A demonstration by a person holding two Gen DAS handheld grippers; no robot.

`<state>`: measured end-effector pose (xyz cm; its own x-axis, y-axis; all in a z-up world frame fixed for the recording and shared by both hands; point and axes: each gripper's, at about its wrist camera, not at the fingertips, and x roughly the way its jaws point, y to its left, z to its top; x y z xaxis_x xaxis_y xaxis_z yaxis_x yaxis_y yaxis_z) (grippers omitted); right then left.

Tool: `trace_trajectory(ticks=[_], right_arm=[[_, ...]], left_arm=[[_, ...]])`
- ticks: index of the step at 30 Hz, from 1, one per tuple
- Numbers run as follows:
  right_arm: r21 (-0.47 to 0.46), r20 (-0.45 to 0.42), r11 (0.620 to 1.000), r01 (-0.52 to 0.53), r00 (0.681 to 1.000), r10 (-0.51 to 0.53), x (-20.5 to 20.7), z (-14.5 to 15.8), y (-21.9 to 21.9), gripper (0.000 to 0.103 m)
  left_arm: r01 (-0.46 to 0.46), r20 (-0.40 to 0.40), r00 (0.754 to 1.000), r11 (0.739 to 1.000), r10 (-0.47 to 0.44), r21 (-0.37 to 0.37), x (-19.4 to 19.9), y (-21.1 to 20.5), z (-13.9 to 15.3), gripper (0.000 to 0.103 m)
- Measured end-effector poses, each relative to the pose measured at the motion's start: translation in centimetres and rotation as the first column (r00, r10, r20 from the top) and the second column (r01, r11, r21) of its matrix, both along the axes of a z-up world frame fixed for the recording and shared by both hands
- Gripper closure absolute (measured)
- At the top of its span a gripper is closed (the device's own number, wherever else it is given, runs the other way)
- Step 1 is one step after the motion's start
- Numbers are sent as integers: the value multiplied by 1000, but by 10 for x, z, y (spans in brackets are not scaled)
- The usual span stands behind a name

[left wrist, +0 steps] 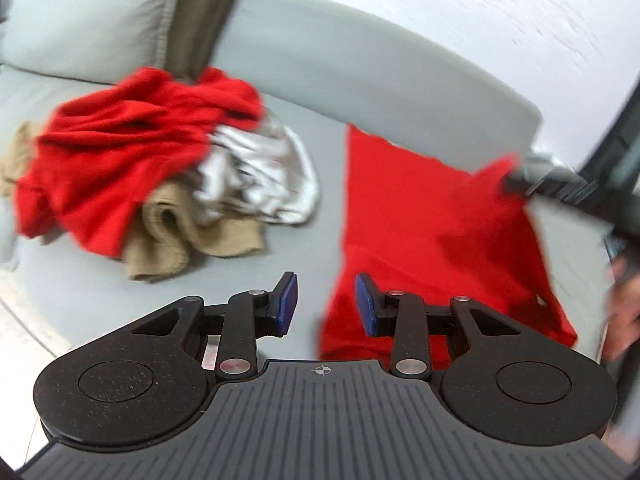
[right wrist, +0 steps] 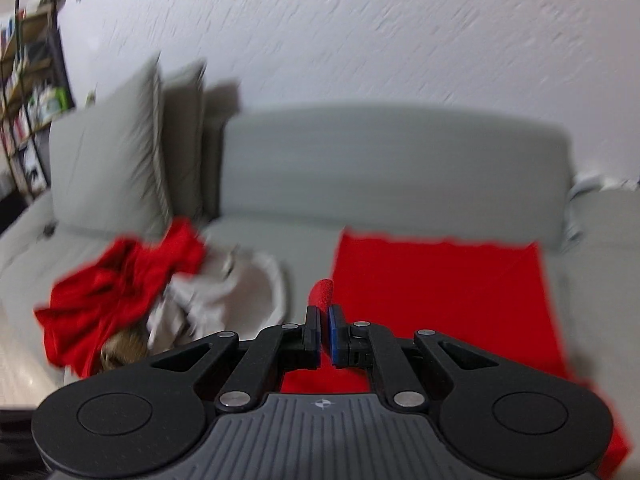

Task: Fold clothes

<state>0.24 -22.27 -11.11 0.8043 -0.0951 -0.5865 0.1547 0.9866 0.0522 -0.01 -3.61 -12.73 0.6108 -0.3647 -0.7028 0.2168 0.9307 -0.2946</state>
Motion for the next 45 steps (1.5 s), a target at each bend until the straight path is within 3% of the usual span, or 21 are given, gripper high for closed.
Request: trace_trajectory(ticks=[2,3,5,7,12,16,20,23,30,33,36,45], right_arm=[[49,-74,999,-16,997,20,12,-31,11,93],[94,-116,995,-29,992,40,16,-46,14,86],[235,-199,971,-40,976,88,18,-66,9,83],[316,-203,948,-37,974,106,3,-67,-1,64],[367,-125,927,-78,983,132,-38,-32,-56,55],[402,-121,916,0,991,53,-85,-21,-124,55],[426,-126,899,97,991,-47,-124,-37,-166,55],[469,-137,866,172,983,-121,-145,-54,-185,55],[596,-116,766,241,970,-214,-169,-81,-206,55],[634,-110,732,252,965,-237,-169,-86,-212,54],[632,-117,737,240,969,-216,-165,-87,-208,54],[610,-143,754,244,970,-198,-161,-89,-203,54]], left_arm=[[-24,-7,1000,1000,24,1,-1,13,-2,65],[-27,-12,1000,1000,27,0,-1,15,-3,65],[-17,-31,999,1000,17,1,-1,17,-9,65],[2,-34,999,1000,-2,12,-1,13,-13,65],[54,-48,997,998,-53,25,6,-9,-21,62],[110,-72,992,993,-107,40,19,-40,-33,62],[158,-104,983,985,-151,61,38,-68,-49,65],[165,-199,967,986,-161,4,57,-81,-66,76],[119,-321,939,992,-126,-41,68,-86,-79,77],[93,-350,933,996,-87,1,70,-90,-83,77],[64,-363,930,998,-53,20,68,-88,-85,71],[59,-395,916,998,-64,-26,78,-94,-98,72]])
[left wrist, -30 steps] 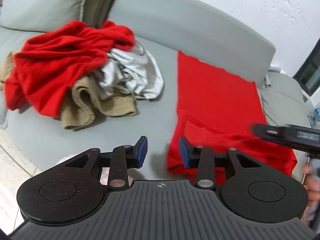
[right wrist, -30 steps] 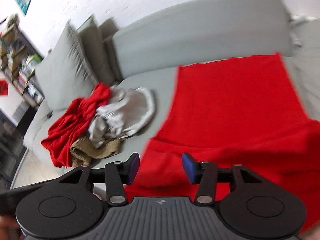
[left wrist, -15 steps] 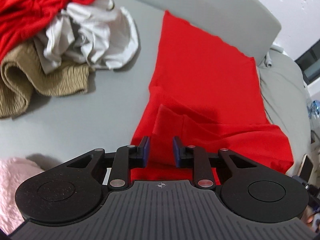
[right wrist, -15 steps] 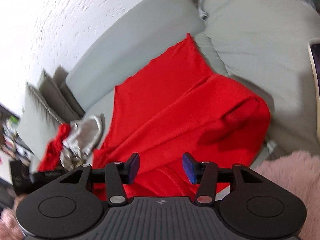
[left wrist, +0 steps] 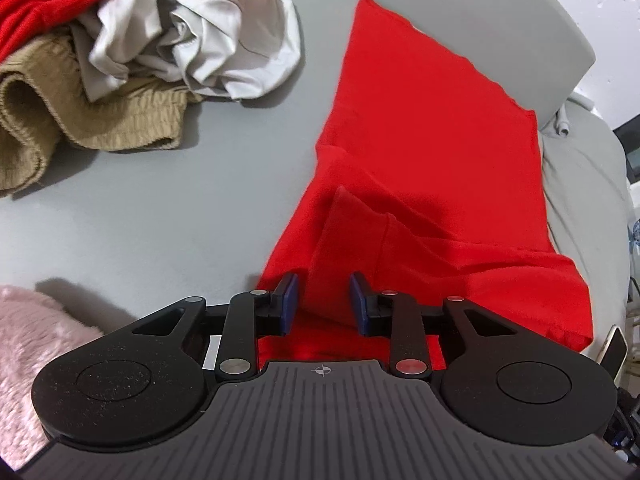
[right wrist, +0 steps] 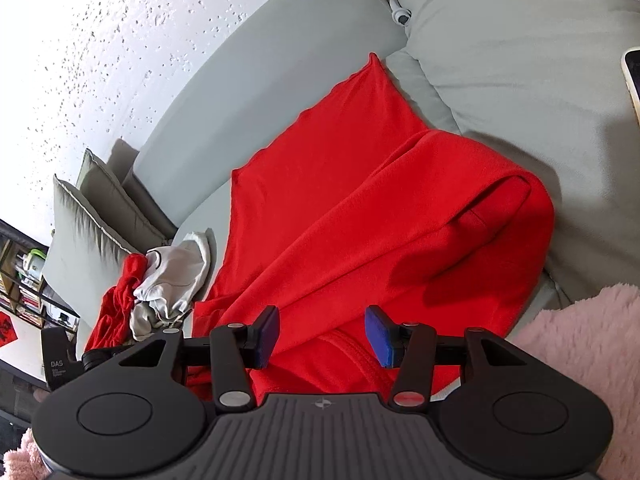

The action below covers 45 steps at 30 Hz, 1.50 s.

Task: Fold clothes

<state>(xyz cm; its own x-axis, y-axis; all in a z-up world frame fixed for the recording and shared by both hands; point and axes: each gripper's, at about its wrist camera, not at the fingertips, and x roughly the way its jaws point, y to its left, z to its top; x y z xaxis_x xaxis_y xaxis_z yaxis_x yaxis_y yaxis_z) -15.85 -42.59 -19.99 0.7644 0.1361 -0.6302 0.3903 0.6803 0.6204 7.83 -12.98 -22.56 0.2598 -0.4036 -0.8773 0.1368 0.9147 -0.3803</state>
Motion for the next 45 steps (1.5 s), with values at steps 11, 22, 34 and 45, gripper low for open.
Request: trace_trajectory(ticks=[11,22,34,45], right_arm=[[-20,-29,1000,4,1000,-5,3,-4,0,54],[29,-25,967,253,967,-252,-7,-7,-33,53],[126,-88,894,431,902,-422,3,-26,-88,95],[47,-295,896,442,863,-410,-9,-39,-95,88]], left_arm=[[124,467,881,990,-79,-68,-43,8,89,103],[6,327,945,1000,-2,-9,-12,17,46,103],[32,330,944,999,-29,-3,-11,6,51,103],[101,244,958,975,-149,200,-20,-9,10,102]])
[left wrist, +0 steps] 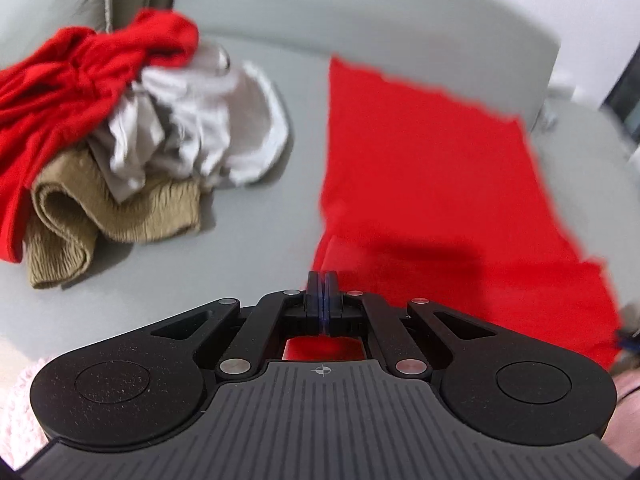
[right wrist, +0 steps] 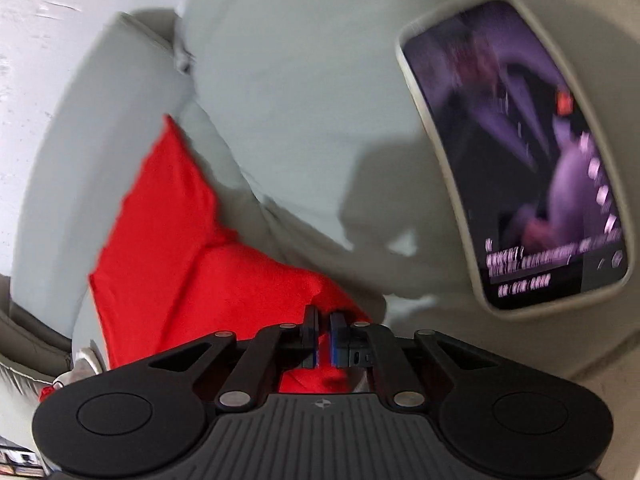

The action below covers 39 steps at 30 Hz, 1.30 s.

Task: Fold clothes

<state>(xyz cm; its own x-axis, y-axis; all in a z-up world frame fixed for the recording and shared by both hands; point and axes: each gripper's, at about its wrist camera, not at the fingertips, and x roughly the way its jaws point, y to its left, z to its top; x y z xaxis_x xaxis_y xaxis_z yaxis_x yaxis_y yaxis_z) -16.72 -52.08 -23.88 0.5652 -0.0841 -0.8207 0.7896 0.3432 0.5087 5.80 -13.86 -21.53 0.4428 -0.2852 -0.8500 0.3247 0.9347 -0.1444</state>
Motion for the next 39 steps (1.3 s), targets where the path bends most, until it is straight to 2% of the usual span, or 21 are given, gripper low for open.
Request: trace_trajectory(ticks=[1,3,4,6,9,11,13,15,18,19,21,25,30,32,33,35,37,39], right_arm=[[-16,-21,1000,-12,1000,11,2,3,1,75],[-50,-62,998,-49,997,46,4,12,3,58],[-76,-72,994,-78,995,73,2,19,5,58],[-124,-65,982,-139,989,132,-6,35,10,58],[-191,1,958,-213,976,217,-16,53,13,58],[-216,49,951,-222,970,238,-15,57,8,60],[-239,87,945,-223,965,249,-1,59,2,67],[-231,103,948,-217,964,246,11,59,-3,69],[-128,140,964,-233,958,251,37,48,-12,66],[-89,149,967,-239,957,250,45,43,-15,66],[-50,148,967,-250,956,255,61,35,-17,62],[-84,65,948,-307,948,313,86,27,-15,55],[-115,4,908,-402,914,405,110,17,-11,55],[-143,1,883,-447,892,452,118,16,-7,63],[-164,8,867,-470,879,477,122,17,-5,67],[-245,63,837,-489,853,517,127,23,-1,67],[-303,104,837,-456,857,504,126,29,-1,64],[-314,156,864,-395,876,457,120,34,-9,51]], left_arm=[[-6,-13,1000,1000,6,13,1,0,-6,100],[-33,-9,999,999,33,11,-1,5,-5,89],[-52,3,999,999,52,3,-4,9,1,87],[-77,33,996,997,77,-14,-11,17,12,75],[-73,99,992,996,78,-55,-26,20,31,75],[5,126,992,997,5,-79,-34,0,41,75],[108,135,986,988,-93,-114,-42,-25,47,77],[253,149,961,959,-234,-124,-54,-63,48,79],[406,166,906,909,-389,-87,-69,-113,38,82],[438,147,892,897,-427,-57,-71,-136,27,82],[416,103,907,908,-409,-48,-65,-149,12,85],[370,23,929,928,-370,-40,-50,-152,-10,88],[361,-34,931,931,-364,-57,-38,-143,-23,89],[367,-40,928,928,-370,-60,-38,-144,-25,89],[368,-40,928,928,-370,-61,-40,-144,-24,89],[368,-47,927,927,-372,-72,-39,-142,-26,89],[371,-52,925,925,-376,-79,-40,-142,-26,89],[372,-56,924,924,-377,-84,-39,-142,-25,89]])
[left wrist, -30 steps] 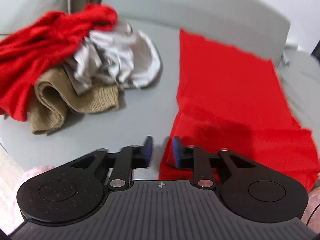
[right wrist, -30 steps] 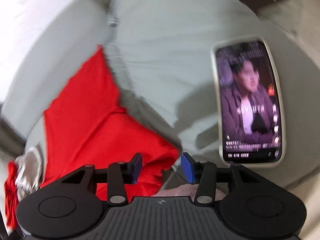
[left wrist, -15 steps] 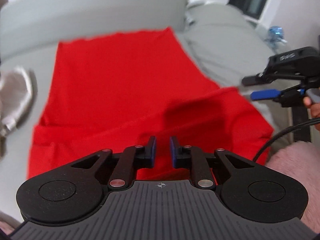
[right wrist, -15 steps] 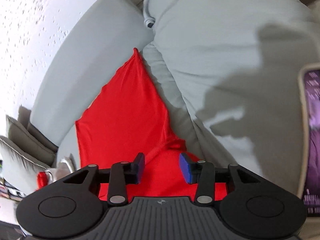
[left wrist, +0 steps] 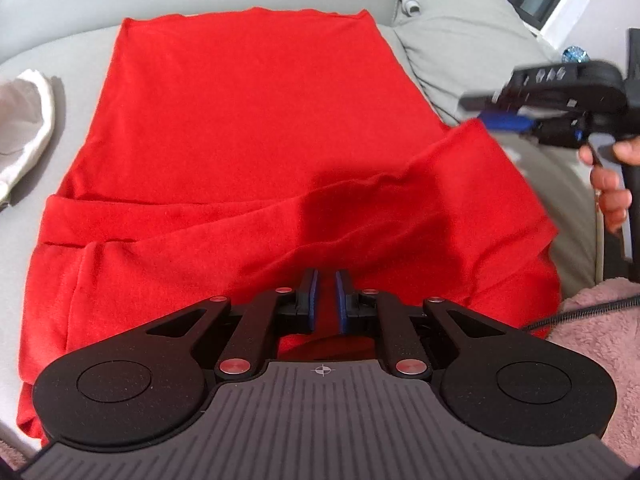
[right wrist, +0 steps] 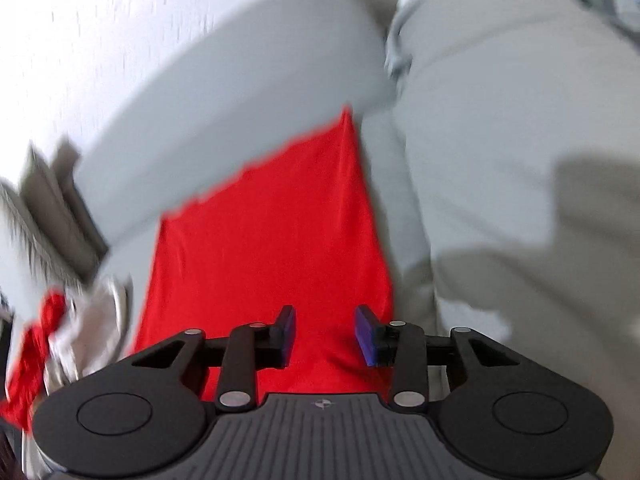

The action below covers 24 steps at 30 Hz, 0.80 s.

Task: Fold clothes

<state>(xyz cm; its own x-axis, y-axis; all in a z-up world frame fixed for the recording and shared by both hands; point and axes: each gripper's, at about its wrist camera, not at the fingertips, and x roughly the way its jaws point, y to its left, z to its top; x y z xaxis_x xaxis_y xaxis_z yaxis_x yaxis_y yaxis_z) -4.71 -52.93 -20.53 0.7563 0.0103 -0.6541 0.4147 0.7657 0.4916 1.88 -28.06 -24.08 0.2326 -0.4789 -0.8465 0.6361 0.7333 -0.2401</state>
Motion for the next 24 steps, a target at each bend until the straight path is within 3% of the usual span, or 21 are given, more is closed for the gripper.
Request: trace_trajectory(ticks=[2,6,8,10,11,12,13,14,15,18,20,22,24], right_arm=[[32,-27,999,31,999,-30,-9,0,-10,51],[88,-110,996,5,994,5,-21,-12,-21,48],[134,-135,991,-31,990,49,-16,-21,-19,41],[138,-156,988,-64,984,85,-8,-27,-13,21],[117,-173,990,-77,980,97,-3,-29,-9,22],[88,-191,992,-92,976,108,2,-31,-5,31],[59,-206,994,-97,973,107,6,-32,-3,59],[52,-210,995,-79,974,89,6,-33,-4,75],[46,-214,997,-62,974,70,6,-35,-6,84],[81,-182,993,86,981,-71,-14,-35,-31,83],[65,-171,972,224,963,-210,-34,-29,-54,78],[75,-157,964,255,958,-242,-48,-21,-68,76],[60,-165,983,174,973,-162,-50,-10,-63,69]], left_arm=[[-1,1,1000,1000,1,-1,2,-2,-3,89],[-4,7,1000,1000,4,-3,-1,-3,-3,89],[-5,8,1000,1000,5,-3,-1,-4,-3,89],[-2,8,1000,1000,2,0,-1,-4,-3,89],[-1,5,1000,1000,1,2,0,-5,-3,89],[-1,2,1000,1000,1,5,0,-5,-3,89],[-2,-3,1000,1000,2,3,1,-5,-3,89],[-4,-7,1000,1000,4,2,2,-5,-3,88],[-6,-15,1000,1000,6,-3,3,-4,-4,88],[-14,-28,1000,1000,14,-11,5,-1,-5,91],[-14,-30,999,1000,14,-12,5,0,-7,91],[-12,-24,1000,1000,11,-8,4,-1,-6,91],[-7,-14,1000,1000,7,-2,3,-2,-6,91]])
